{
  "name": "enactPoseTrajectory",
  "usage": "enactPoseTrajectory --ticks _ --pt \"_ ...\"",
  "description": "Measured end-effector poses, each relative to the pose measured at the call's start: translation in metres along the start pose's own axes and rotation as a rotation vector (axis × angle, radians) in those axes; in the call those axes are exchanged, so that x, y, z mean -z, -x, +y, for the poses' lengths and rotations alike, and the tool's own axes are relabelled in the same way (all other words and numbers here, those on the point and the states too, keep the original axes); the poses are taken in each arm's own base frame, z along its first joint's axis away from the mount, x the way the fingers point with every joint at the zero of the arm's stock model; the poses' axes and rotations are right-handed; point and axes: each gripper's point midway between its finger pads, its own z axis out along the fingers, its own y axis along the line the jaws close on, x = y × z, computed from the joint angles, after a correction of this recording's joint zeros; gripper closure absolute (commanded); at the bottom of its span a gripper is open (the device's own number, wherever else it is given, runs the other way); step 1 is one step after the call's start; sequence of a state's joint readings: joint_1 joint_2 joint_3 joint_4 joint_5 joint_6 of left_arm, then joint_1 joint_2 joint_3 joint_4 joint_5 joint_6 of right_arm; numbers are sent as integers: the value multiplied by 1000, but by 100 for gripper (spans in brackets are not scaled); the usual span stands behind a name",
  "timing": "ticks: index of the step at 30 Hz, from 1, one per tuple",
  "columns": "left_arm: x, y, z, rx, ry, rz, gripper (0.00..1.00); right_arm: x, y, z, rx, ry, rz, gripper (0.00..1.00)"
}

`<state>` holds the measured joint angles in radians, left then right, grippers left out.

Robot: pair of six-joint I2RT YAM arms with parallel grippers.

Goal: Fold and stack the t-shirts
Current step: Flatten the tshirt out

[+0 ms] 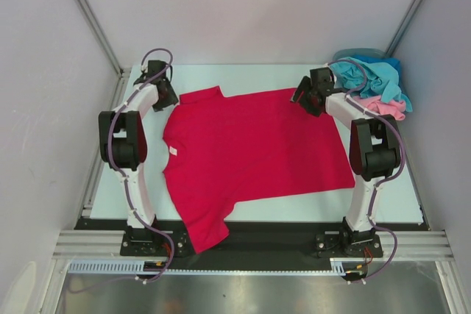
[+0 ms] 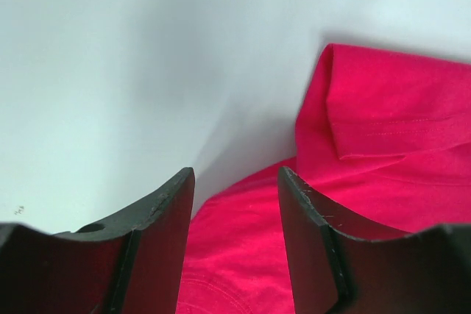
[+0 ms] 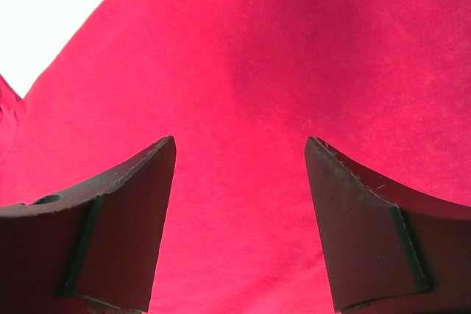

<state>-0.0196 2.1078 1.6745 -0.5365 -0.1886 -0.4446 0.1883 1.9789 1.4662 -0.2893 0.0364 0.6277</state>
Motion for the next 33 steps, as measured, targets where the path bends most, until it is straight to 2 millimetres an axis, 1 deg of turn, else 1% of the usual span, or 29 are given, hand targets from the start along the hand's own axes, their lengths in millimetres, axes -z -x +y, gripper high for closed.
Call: enactPoseTrajectory --ticks 3,8,11,14,17,22,26,31,33 --pt "0 4 3 -8 11 -11 46 -1 -2 -2 0 -2 2 24" --pt "-1 3 7 -15 20 -7 46 -1 -2 -1 -1 10 -7 24" --pt "-3 1 7 -17 20 -1 45 2 -4 -1 -2 21 -9 24" --pt "-8 -5 6 -26 11 19 44 7 -3 2 -3 45 -17 24" --pt "-12 -12 1 -30 -20 50 43 12 0 9 -6 78 -29 24" --pt "-16 -22 -13 -48 -101 90 42 13 2 17 -6 131 -33 24" --pt "-14 -21 -25 -56 -172 93 42 14 2 25 -12 199 -20 24" --pt "-15 -18 -34 -55 -216 84 42 13 13 32 -19 288 -32 23" --pt "-18 -16 -37 -54 -223 82 42 10 17 30 -23 309 -35 23"
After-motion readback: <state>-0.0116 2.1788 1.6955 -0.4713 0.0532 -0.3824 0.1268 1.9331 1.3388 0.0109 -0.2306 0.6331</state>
